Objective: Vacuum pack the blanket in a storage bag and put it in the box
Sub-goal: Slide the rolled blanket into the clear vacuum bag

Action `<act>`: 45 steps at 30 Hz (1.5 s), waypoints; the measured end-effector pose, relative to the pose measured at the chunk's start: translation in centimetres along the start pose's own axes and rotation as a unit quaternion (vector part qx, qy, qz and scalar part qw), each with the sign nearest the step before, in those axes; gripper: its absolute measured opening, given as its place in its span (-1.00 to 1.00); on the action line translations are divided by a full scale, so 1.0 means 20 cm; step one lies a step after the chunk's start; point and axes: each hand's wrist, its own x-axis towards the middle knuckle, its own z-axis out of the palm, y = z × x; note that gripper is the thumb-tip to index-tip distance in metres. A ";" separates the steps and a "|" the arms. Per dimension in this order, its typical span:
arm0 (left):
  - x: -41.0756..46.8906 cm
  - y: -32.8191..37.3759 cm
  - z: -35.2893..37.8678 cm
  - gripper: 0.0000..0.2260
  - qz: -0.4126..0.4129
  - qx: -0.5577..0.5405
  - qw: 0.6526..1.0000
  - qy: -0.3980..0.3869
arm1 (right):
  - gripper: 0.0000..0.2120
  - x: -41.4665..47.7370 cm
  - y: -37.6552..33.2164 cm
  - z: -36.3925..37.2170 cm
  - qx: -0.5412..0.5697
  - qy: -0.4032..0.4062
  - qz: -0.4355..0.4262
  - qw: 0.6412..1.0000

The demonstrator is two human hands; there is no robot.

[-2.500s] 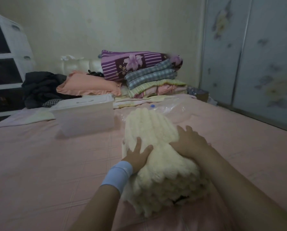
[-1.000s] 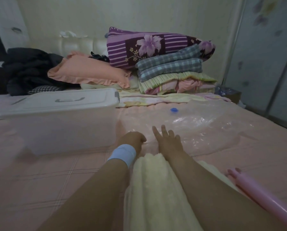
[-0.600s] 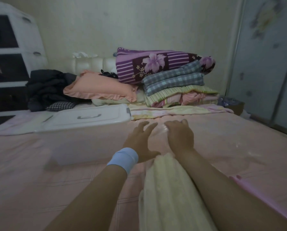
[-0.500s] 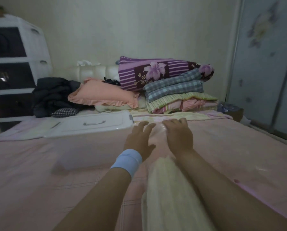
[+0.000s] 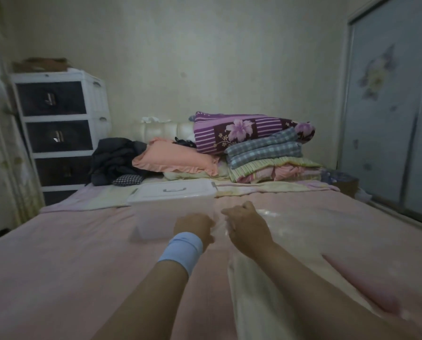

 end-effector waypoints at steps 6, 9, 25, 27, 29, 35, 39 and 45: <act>-0.42 -0.10 0.18 -0.64 -0.018 -0.036 0.992 -0.119 | -0.35 -0.33 -0.26 -0.13 -0.075 -0.258 0.007 0.963; -0.54 -0.12 0.19 -0.65 -0.021 -0.062 0.990 -0.124 | -0.18 -0.42 -0.25 -0.18 -0.093 -0.301 0.022 0.949; -0.77 -0.37 0.08 -0.78 -0.117 -0.008 0.992 -0.051 | -0.35 -0.52 -0.47 0.06 0.084 -0.304 0.085 0.945; -0.80 -0.43 0.04 -0.77 -0.129 0.000 0.990 -0.053 | -0.52 -0.52 -0.60 0.15 0.161 -0.263 0.089 0.947; -0.82 -0.46 0.05 -0.77 -0.139 0.008 0.989 -0.043 | -0.55 -0.55 -0.70 0.22 0.193 -0.284 0.083 0.935; -0.86 -0.46 0.29 -0.77 -0.135 -0.064 0.988 -0.044 | -0.13 -0.57 -0.72 0.23 0.077 -0.381 0.015 0.921; -0.90 -0.45 0.37 -0.78 -0.091 -0.301 0.949 -0.020 | -0.45 -0.52 -0.75 0.20 -0.065 -0.280 -0.012 0.958; -0.99 -0.61 0.37 -0.62 -0.149 -0.743 0.639 0.130 | -0.59 -0.47 -0.71 0.23 0.069 -0.237 0.176 0.953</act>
